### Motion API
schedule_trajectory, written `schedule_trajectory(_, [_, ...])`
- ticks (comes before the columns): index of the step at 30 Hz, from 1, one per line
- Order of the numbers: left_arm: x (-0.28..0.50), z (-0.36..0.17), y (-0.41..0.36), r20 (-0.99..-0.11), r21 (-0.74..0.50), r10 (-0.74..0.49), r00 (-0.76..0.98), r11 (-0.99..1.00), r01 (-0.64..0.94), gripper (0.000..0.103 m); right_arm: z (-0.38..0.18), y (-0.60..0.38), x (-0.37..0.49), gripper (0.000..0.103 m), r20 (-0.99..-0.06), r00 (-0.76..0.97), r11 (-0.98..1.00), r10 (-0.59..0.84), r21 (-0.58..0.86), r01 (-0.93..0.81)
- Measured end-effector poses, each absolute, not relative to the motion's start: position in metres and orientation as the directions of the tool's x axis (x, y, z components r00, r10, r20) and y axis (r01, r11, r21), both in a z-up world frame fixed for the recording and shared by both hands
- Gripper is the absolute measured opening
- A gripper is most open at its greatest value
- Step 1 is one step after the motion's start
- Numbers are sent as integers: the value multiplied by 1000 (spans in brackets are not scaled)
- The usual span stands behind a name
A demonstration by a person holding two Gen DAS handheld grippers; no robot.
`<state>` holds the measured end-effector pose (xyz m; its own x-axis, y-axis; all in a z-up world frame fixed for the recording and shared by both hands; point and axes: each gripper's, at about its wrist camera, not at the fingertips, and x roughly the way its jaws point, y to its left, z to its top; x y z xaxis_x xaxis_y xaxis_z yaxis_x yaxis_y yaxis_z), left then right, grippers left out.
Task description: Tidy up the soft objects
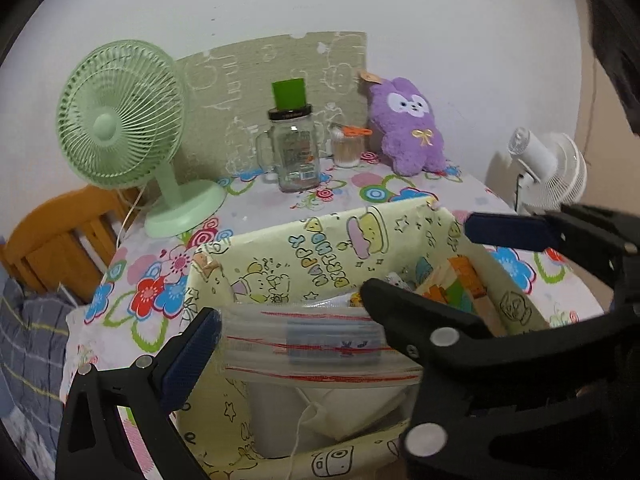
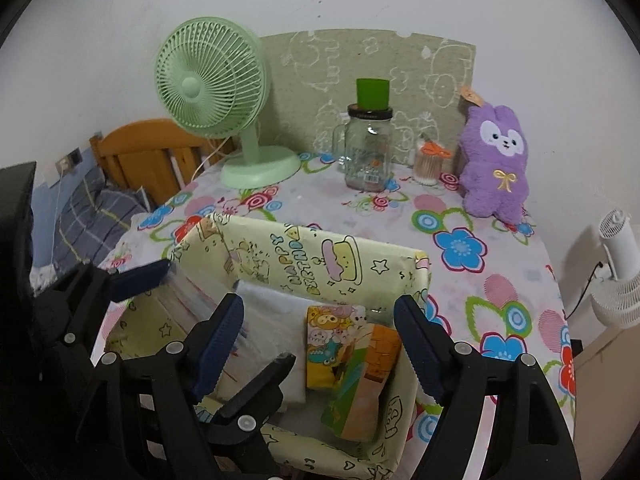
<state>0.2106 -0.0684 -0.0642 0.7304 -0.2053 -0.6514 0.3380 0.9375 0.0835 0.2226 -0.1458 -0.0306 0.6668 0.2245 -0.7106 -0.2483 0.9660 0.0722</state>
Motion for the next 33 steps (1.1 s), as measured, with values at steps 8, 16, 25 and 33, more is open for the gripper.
schedule_trajectory(8, [210,-67,-72,-658,103,-220,721,921,375,101,-36,-145,229,80,-740,640,964,206,40,-264])
schedule_trajectory(16, [209,-67,-75,-660,96,-240,712,913,396,103,-42,-150,233,80,-741,661,978,119,-27,-207])
schedule_trajectory(25, [208,-67,-75,-663,102,-245,707,907,409,103,-38,-153,227,80,-746,639,965,190,21,-261])
schedule_trajectory(33, [209,-66,-77,-672,118,-265,692,884,452,103,-30,-149,226,80,-764,598,928,242,3,-372])
